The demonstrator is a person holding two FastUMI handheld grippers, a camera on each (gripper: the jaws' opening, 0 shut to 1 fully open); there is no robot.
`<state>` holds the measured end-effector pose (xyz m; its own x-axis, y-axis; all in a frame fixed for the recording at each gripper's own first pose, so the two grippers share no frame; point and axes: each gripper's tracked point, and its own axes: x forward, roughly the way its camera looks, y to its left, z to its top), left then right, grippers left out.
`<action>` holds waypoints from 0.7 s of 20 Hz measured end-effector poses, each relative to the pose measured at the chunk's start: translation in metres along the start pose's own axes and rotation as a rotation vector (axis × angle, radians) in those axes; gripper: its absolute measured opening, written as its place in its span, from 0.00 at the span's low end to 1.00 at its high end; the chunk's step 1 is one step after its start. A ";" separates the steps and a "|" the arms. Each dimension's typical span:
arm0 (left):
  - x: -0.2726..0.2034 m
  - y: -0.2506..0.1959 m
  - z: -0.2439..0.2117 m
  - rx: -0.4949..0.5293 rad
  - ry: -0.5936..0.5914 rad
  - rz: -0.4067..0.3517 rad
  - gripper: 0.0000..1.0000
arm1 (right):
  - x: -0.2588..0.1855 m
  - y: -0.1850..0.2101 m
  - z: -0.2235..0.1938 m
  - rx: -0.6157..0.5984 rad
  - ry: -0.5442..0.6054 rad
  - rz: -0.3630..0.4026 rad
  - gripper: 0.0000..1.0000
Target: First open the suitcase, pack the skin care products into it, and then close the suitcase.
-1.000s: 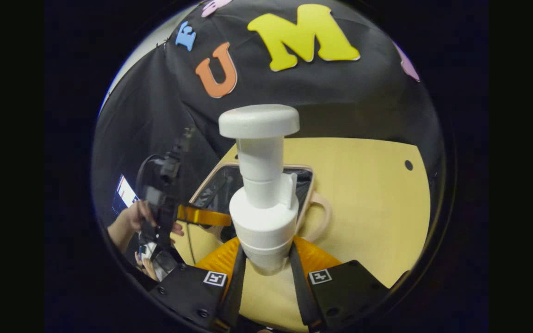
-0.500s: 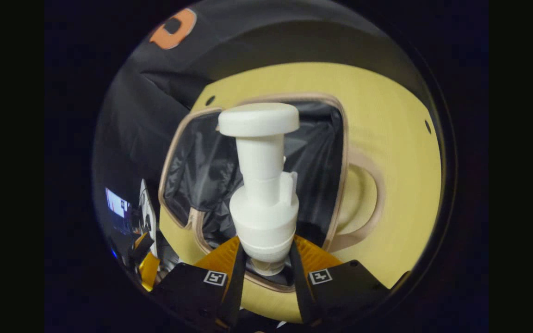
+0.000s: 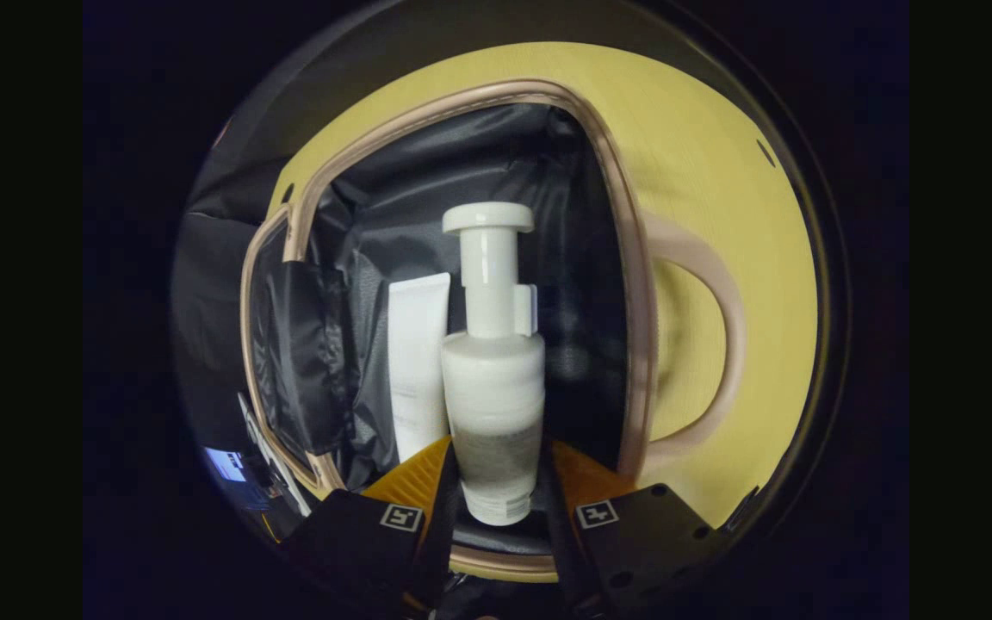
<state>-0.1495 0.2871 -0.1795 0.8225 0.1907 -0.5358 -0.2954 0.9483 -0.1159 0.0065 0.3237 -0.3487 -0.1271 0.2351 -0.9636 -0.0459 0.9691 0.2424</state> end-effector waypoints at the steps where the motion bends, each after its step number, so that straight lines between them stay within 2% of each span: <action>1: -0.003 0.003 -0.001 -0.021 0.001 -0.002 0.99 | 0.001 0.000 0.000 -0.005 -0.005 -0.008 0.47; 5: 0.004 0.020 -0.011 -0.066 0.018 0.022 0.98 | -0.006 0.008 0.003 0.005 -0.041 0.026 0.51; 6: 0.007 0.025 -0.009 -0.075 -0.001 0.021 0.99 | -0.009 0.010 0.002 0.001 -0.050 0.037 0.58; 9: 0.017 0.053 0.007 -0.068 -0.098 0.074 0.98 | -0.037 0.007 -0.008 -0.032 -0.109 0.056 0.66; 10: 0.024 0.063 0.012 -0.064 -0.124 0.078 0.98 | -0.052 0.011 -0.012 -0.042 -0.159 0.091 0.67; 11: 0.031 0.072 0.015 -0.070 -0.136 0.075 0.98 | -0.065 0.011 -0.015 -0.072 -0.204 0.116 0.72; 12: 0.039 0.081 0.019 -0.085 -0.156 0.074 0.98 | -0.079 0.008 -0.019 -0.104 -0.253 0.137 0.67; 13: 0.049 0.090 0.021 -0.115 -0.172 0.071 0.99 | -0.094 0.009 -0.021 -0.130 -0.304 0.169 0.72; 14: 0.059 0.098 0.023 -0.155 -0.181 0.061 0.99 | -0.108 0.010 -0.024 -0.152 -0.352 0.208 0.72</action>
<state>-0.1186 0.3971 -0.2033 0.8704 0.3022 -0.3886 -0.4069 0.8860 -0.2222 -0.0043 0.3060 -0.2390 0.1959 0.4606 -0.8657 -0.2037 0.8827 0.4235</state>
